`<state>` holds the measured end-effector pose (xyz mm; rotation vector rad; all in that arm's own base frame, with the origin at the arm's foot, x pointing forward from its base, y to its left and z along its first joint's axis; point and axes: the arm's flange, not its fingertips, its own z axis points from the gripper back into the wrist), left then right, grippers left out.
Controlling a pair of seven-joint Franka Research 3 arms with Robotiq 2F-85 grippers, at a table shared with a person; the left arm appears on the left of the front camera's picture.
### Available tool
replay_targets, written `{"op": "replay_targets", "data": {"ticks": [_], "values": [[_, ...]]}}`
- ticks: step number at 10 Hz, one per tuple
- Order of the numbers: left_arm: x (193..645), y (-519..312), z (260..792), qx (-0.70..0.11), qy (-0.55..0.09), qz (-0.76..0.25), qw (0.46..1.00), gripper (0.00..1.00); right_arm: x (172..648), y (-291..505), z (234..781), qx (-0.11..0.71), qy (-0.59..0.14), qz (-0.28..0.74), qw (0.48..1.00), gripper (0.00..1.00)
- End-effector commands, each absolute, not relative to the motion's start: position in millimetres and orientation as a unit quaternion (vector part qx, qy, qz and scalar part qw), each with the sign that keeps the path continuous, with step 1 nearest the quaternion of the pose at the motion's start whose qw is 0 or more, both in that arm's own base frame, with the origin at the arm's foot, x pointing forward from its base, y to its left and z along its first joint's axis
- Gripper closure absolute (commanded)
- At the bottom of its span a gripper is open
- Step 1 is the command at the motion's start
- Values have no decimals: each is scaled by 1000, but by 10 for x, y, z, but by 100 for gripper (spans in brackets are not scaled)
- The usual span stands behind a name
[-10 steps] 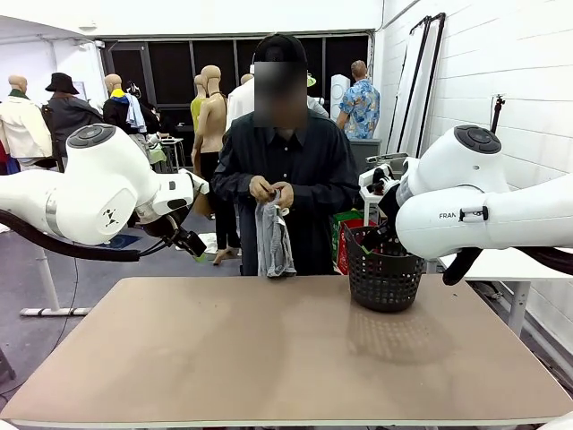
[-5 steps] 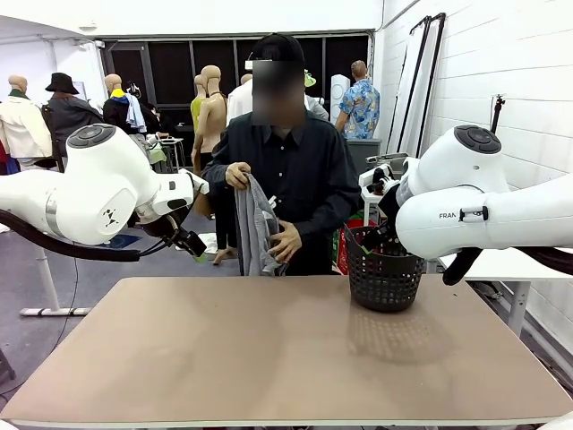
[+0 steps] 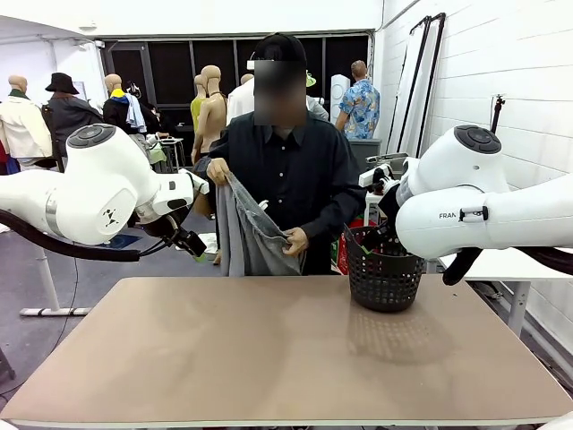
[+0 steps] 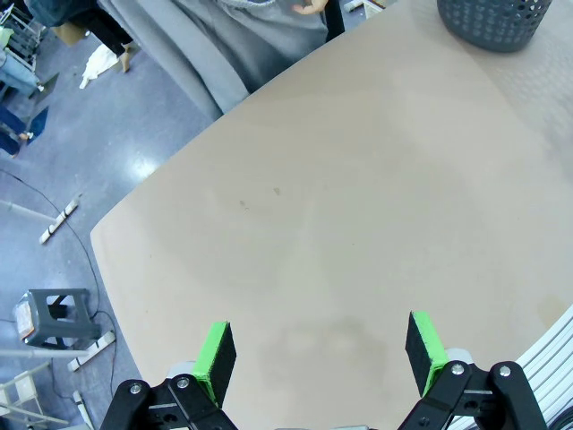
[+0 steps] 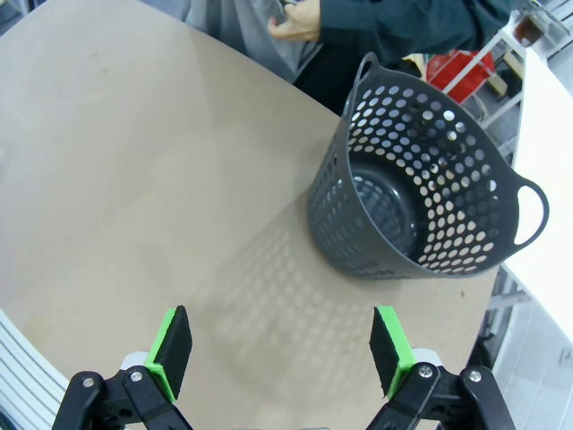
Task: Fold the training pants.
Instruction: Grab both ends of the Training pants handed by a person.
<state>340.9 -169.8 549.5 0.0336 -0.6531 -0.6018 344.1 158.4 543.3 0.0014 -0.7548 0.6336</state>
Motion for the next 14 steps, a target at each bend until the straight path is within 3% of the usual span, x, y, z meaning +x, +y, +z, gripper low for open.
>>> {"op": "replay_targets", "data": {"ticks": [1, 14], "values": [[3413, -1690, 5497, 15, -316, -294, 902, 0, 3441, 1583, 5421, -1, -365, 304, 880, 0], [3413, -1690, 5497, 15, -316, -294, 902, 0, 3441, 1583, 5421, -1, -365, 304, 880, 0]]}}
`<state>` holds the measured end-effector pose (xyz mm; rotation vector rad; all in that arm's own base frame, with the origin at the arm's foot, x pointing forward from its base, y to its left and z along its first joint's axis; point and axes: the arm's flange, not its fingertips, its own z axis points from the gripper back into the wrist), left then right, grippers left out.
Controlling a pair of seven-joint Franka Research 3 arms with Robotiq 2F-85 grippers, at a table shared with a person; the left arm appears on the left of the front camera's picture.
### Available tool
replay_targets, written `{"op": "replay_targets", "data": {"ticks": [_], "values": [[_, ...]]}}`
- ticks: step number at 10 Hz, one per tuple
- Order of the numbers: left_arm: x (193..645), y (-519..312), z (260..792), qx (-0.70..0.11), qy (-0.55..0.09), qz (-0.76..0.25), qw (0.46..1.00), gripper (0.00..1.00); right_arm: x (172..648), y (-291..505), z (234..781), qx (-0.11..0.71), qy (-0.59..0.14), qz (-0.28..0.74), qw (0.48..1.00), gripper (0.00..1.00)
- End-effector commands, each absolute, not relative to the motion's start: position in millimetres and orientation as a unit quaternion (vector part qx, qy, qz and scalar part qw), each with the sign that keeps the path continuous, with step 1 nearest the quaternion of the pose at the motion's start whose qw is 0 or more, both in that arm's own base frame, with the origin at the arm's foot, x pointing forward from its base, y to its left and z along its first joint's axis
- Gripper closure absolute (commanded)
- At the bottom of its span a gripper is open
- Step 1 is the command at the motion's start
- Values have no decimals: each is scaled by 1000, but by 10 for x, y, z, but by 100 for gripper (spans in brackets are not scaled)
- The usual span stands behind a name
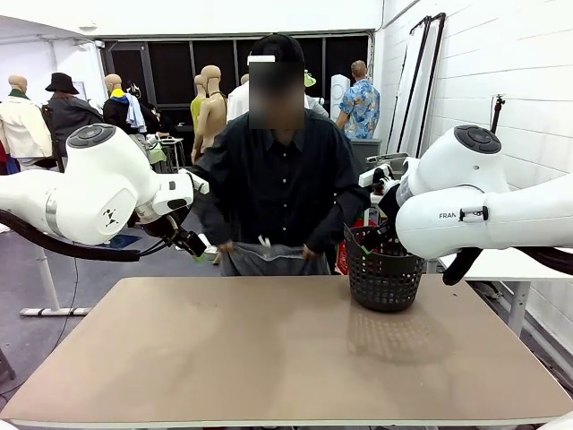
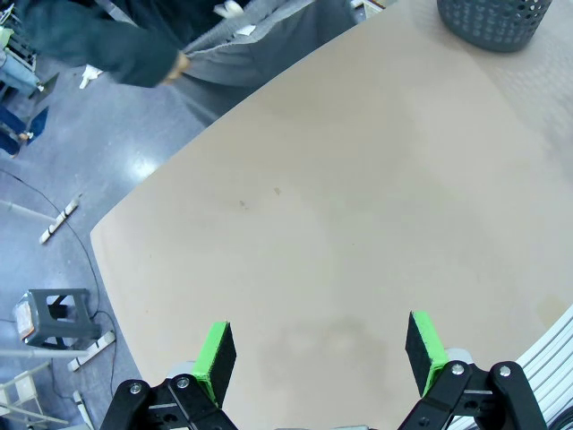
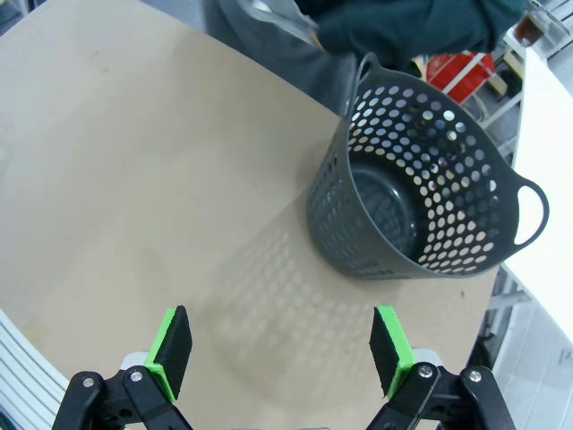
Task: Fold the training pants.
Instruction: Grab both ends of the Training pants handed by a person.
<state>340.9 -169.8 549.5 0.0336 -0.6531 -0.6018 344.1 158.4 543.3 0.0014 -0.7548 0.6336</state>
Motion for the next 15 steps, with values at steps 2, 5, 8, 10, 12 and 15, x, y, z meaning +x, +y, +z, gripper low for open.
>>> {"op": "replay_targets", "data": {"ticks": [2, 5, 8, 10, 12, 15], "values": [[3413, -1690, 5497, 15, -316, -294, 902, 0, 3441, 1583, 5421, -1, -365, 304, 880, 0], [3413, -1690, 5497, 15, -316, -294, 902, 0, 3441, 1583, 5421, -1, -365, 304, 880, 0], [3413, -1690, 5497, 15, -316, -294, 902, 0, 3441, 1583, 5421, -1, -365, 304, 880, 0], [3413, -1690, 5497, 15, -316, -294, 902, 0, 3441, 1583, 5421, -1, -365, 304, 880, 0], [3413, -1690, 5497, 15, -316, -294, 902, 0, 3441, 1583, 5421, -1, -365, 304, 880, 0], [3413, -1690, 5497, 15, -316, -294, 902, 0, 3441, 1583, 5421, -1, -365, 304, 880, 0]]}}
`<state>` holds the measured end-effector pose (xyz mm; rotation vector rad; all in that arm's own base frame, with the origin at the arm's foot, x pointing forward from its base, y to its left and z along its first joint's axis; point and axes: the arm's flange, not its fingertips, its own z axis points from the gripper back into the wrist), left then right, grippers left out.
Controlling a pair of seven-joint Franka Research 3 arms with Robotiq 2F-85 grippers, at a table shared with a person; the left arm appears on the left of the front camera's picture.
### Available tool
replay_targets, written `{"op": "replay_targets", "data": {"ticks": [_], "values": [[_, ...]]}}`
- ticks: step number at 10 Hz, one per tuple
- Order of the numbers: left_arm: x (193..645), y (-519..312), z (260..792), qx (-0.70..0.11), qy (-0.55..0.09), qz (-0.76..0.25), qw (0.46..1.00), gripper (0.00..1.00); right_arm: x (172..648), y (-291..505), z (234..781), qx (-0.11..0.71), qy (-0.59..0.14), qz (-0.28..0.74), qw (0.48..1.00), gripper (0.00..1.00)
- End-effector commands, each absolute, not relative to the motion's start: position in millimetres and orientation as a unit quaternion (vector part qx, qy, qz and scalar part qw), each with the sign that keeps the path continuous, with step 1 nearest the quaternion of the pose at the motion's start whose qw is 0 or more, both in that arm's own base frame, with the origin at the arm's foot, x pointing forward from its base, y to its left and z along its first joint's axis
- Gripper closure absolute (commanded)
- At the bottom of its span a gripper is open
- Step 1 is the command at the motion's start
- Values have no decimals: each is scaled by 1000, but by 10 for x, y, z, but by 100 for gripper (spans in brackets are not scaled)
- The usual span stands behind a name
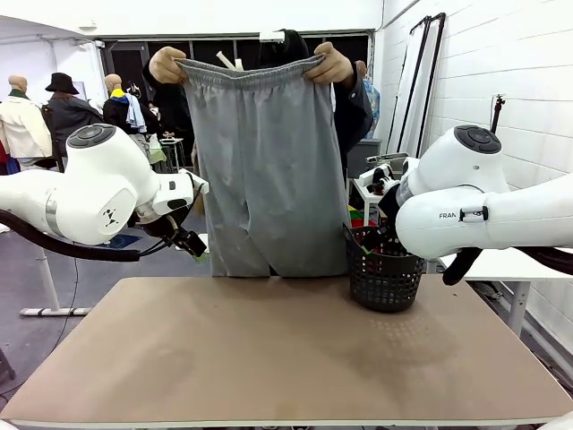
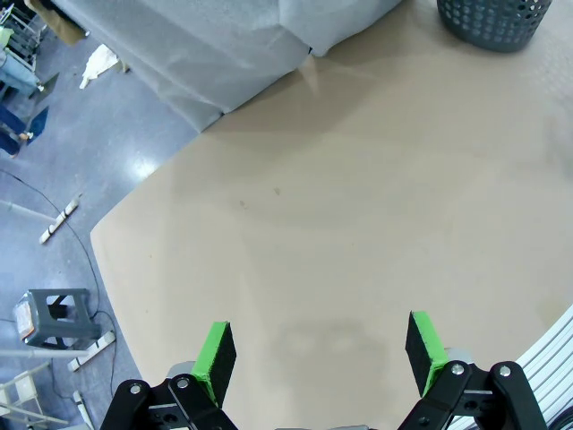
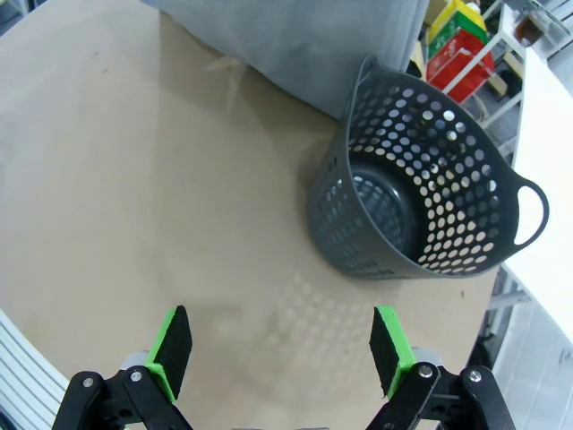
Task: Fold the training pants.
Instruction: Grab both ends of the Training pants handed by a person.
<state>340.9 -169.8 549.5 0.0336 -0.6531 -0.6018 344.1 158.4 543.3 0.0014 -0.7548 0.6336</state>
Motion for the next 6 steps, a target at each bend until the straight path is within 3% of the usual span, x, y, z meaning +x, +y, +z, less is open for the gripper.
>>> {"op": "replay_targets", "data": {"ticks": [1, 6], "values": [[3413, -1690, 5497, 15, -316, -294, 902, 0, 3441, 1583, 5421, -1, -365, 304, 880, 0], [3413, -1690, 5497, 15, -316, -294, 902, 0, 3441, 1583, 5421, -1, -365, 304, 880, 0]]}}
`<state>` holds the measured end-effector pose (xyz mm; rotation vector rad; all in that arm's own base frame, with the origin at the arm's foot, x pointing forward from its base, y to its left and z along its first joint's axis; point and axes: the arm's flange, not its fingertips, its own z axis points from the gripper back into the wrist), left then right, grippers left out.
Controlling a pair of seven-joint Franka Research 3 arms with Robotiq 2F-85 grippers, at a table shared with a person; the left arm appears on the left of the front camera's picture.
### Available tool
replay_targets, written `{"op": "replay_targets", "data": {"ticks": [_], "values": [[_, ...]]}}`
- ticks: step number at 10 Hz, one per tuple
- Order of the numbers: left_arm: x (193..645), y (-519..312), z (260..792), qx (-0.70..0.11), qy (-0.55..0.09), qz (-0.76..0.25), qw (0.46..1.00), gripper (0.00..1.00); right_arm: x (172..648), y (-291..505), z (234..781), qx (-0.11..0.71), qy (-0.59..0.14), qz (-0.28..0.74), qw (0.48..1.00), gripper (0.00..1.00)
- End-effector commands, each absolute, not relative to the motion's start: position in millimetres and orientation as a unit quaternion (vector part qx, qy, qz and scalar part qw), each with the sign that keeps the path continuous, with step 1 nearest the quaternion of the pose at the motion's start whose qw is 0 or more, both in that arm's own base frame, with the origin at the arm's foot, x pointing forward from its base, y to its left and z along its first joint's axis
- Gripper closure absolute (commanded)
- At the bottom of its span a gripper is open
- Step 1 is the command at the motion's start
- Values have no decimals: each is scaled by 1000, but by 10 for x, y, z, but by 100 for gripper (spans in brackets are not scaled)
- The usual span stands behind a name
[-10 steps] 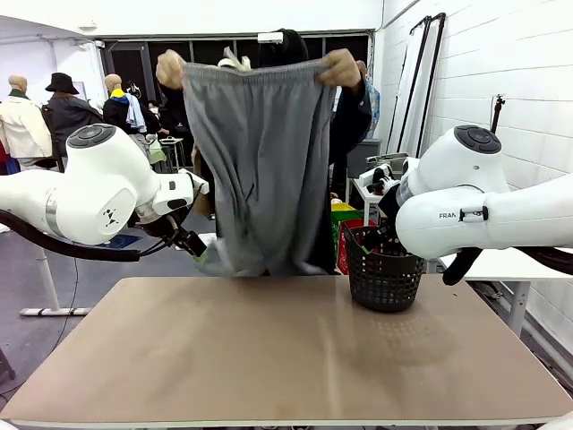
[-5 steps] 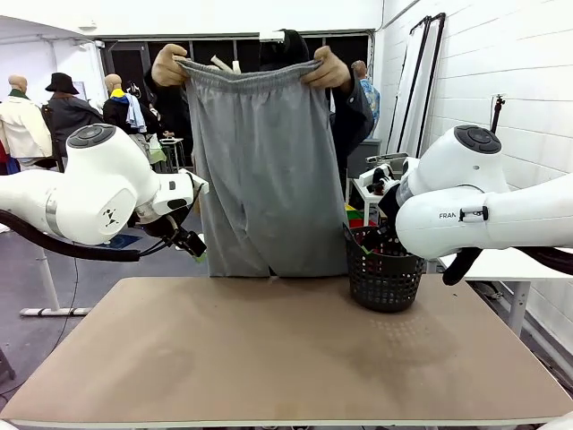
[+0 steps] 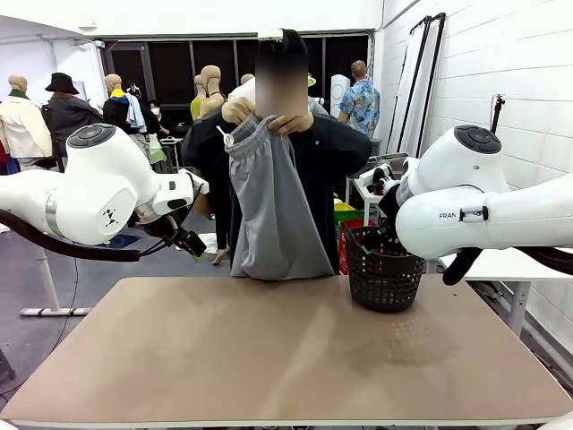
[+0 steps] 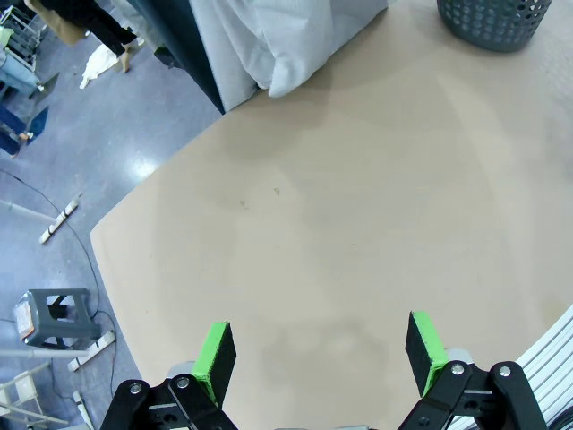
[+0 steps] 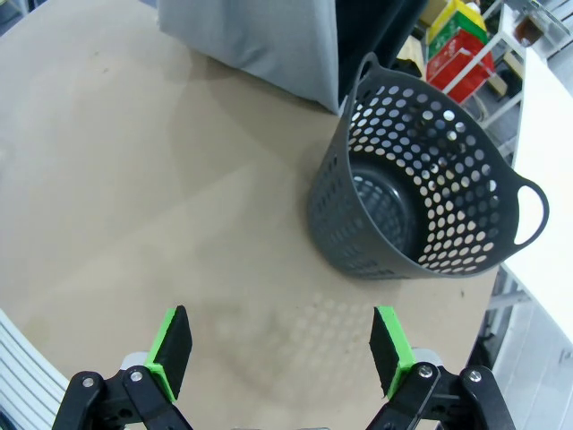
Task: Fold the training pants.
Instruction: Grab both ends of the Training pants handed by a person.
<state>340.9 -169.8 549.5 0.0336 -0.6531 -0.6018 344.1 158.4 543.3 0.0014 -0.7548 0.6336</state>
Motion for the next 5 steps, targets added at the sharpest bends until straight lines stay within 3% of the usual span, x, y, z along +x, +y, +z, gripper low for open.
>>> {"op": "replay_targets", "data": {"ticks": [1, 5], "values": [[3413, -1690, 5497, 15, -316, -294, 902, 0, 3441, 1583, 5421, -1, -365, 304, 880, 0], [3413, -1690, 5497, 15, -316, -294, 902, 0, 3441, 1583, 5421, -1, -365, 304, 880, 0]]}}
